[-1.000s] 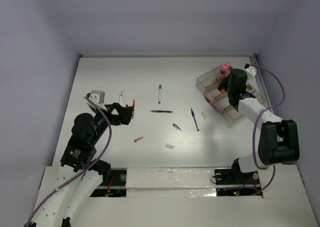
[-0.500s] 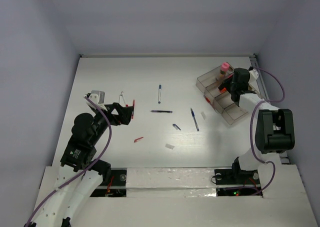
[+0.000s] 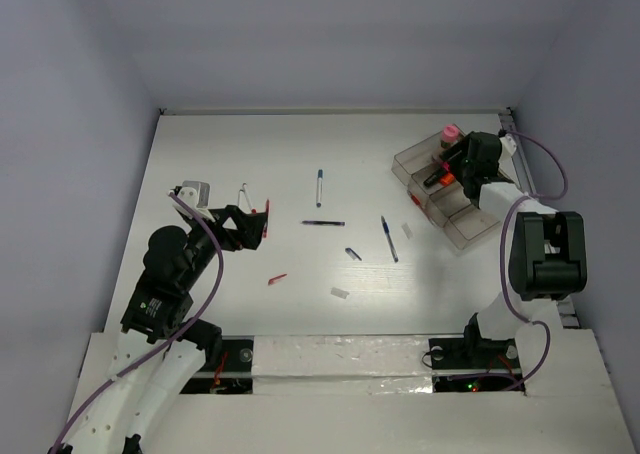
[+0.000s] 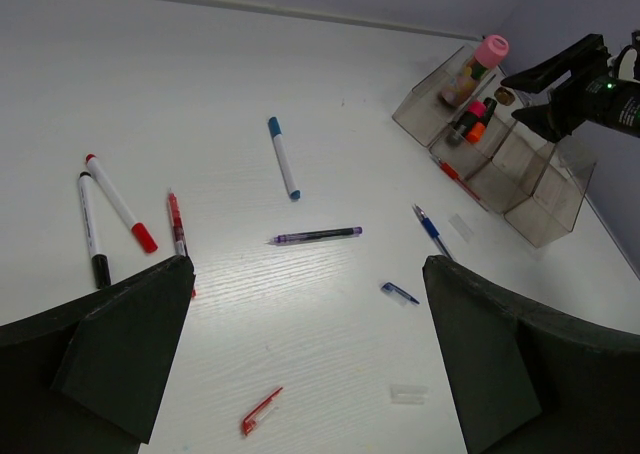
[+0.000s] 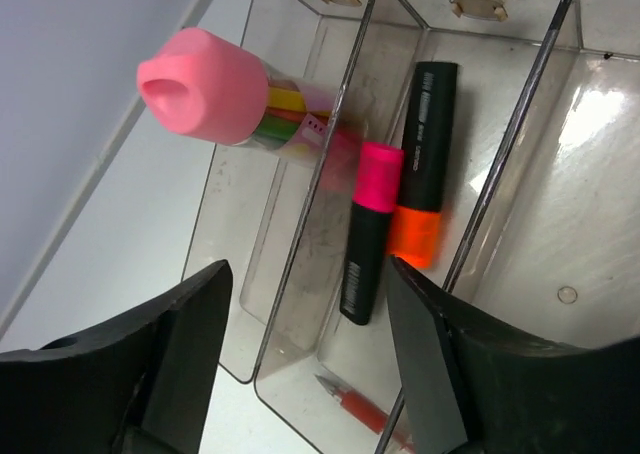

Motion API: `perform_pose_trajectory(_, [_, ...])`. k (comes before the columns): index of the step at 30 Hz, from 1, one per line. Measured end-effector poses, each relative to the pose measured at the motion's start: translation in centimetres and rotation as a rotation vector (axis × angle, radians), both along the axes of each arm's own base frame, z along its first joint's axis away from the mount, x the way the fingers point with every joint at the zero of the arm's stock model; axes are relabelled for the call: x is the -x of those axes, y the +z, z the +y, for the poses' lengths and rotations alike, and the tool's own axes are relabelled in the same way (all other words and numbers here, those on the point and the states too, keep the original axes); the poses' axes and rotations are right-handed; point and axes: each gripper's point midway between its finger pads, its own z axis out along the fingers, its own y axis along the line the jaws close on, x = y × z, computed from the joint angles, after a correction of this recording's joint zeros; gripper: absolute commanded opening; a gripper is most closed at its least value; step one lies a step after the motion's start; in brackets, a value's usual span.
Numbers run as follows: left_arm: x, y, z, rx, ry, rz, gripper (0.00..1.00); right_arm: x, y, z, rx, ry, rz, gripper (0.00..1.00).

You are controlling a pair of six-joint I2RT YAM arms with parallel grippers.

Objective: Sort the stationery into containers
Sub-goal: Place the pen in the storage box, then pick up the pen from the center of the board.

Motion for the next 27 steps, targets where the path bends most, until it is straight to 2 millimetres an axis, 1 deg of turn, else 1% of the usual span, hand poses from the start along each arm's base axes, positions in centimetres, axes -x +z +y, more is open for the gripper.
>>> perform_pose_trajectory(4, [0.0,0.0,0.0,0.000,0.000,0.000,0.99,0.0,0.1,0.3,0.007,0.029,-0.001,0.71])
perform_pose_trajectory(6, [0.0,0.0,0.0,0.000,0.000,0.000,0.99,0.1,0.4,0.7,0.011,0.058,-0.007,0.69])
perform_pose_trajectory(9, [0.0,0.0,0.0,0.000,0.000,0.000,0.99,0.4,1.5,2.4,0.010,0.153,-0.031,0.67])
perform_pose_trajectory(11, [0.0,0.0,0.0,0.000,0.000,0.000,0.99,0.7,2.3,4.4,0.025,0.235,-0.047,0.67])
perform_pose_trajectory(12, [0.0,0.0,0.0,0.000,0.002,0.000,0.99,0.8,2.6,5.8,0.047,0.281,-0.044,0.67])
perform_pose_trajectory(13, [-0.1,0.0,0.1,-0.001,0.005,0.001,0.99,0.8,2.9,7.7,0.068,0.336,-0.046,0.66])
perform_pose_trajectory(15, [-0.2,-0.2,0.2,-0.003,0.013,0.006,0.99,1.1,3.4,13.0,0.116,0.483,-0.037,0.63])
perform_pose_trajectory(17, [-0.4,-0.3,0.4,-0.006,0.025,0.013,0.99,1.4,3.9,18.8,0.166,0.629,-0.040,0.60])
perform_pose_trajectory(19, [-0.7,-0.6,0.7,-0.011,0.045,0.023,0.99,1.7,3.9,23.9,0.211,0.750,-0.040,0.60])
perform_pose_trajectory(20, [-0.9,-0.8,0.9,-0.012,0.058,0.029,0.99,2.1,3.5,26.0,0.236,0.800,-0.031,0.59])
perform_pose_trajectory(21, [-1.0,-0.9,1.1,-0.015,0.071,0.037,0.99,2.4,3.0,27.7,0.265,0.845,-0.007,0.59])
perform_pose_trajectory(23, [-1.4,-1.4,1.8,-0.018,0.114,0.057,0.99,2.5,1.4,30.4,0.326,0.902,0.043,0.59])
perform_pose_trajectory(24, [-1.5,-1.7,2.1,-0.021,0.133,0.068,0.99,2.3,0.8,31.1,0.351,0.917,0.060,0.59])
perform_pose_trajectory(25, [-1.7,-1.9,2.4,-0.021,0.155,0.078,0.99,2.3,-0.3,31.9,0.384,0.935,0.099,0.60])
perform_pose_trajectory(27, [-1.9,-2.2,2.8,-0.022,0.181,0.091,0.99,2.0,-2.2,32.8,0.434,0.951,0.153,0.60])
